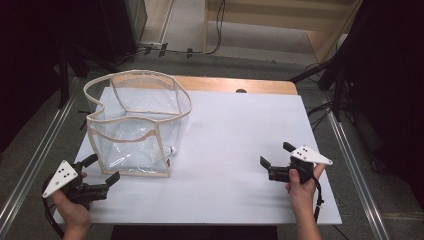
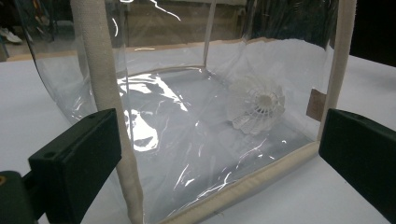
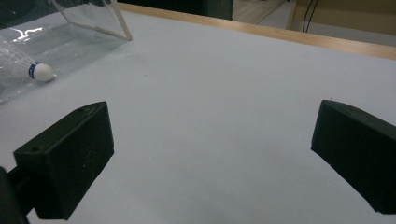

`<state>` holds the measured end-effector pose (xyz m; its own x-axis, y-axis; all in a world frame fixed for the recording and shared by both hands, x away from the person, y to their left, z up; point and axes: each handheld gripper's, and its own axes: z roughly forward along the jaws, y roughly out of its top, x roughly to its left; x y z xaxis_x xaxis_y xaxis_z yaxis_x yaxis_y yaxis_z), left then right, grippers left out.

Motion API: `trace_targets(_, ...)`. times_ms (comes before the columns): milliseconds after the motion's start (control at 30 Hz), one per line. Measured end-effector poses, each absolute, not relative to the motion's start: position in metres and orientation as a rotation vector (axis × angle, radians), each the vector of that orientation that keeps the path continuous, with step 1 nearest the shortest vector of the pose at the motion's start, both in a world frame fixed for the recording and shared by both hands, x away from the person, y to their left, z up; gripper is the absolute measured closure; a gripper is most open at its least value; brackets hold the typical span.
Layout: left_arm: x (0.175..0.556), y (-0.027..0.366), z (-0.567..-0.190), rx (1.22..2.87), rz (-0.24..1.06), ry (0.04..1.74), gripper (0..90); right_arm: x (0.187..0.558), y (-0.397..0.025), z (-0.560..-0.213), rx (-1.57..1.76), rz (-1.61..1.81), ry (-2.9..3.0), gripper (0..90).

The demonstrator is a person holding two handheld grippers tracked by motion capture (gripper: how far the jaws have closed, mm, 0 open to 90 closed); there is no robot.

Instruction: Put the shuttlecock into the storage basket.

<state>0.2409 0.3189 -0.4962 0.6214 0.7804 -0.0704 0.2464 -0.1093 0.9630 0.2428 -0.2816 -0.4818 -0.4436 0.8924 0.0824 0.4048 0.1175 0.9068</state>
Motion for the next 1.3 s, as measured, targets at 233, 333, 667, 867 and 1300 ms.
trace_targets(233,0.241,0.319,-0.496,1.665,0.564,0.858,0.0,0.235,-0.295,-0.485,1.285,1.278,1.889,0.0)
trace_targets(333,0.241,0.319,-0.496,1.664,0.564,0.856,0.0,0.233,-0.301,-0.487,1.299,1.264,1.882,0.0)
trace_targets(667,0.241,0.318,-0.496,1.669,0.567,0.856,0.0,0.224,-0.318,-0.491,1.335,1.246,1.844,0.0)
trace_targets(867,0.241,0.318,-0.496,1.668,0.566,0.856,0.0,0.22,-0.325,-0.493,1.353,1.246,1.829,0.0)
trace_targets(1300,0.24,0.319,-0.496,1.663,0.563,0.857,0.0,0.212,-0.343,-0.504,1.363,1.284,1.783,0.0)
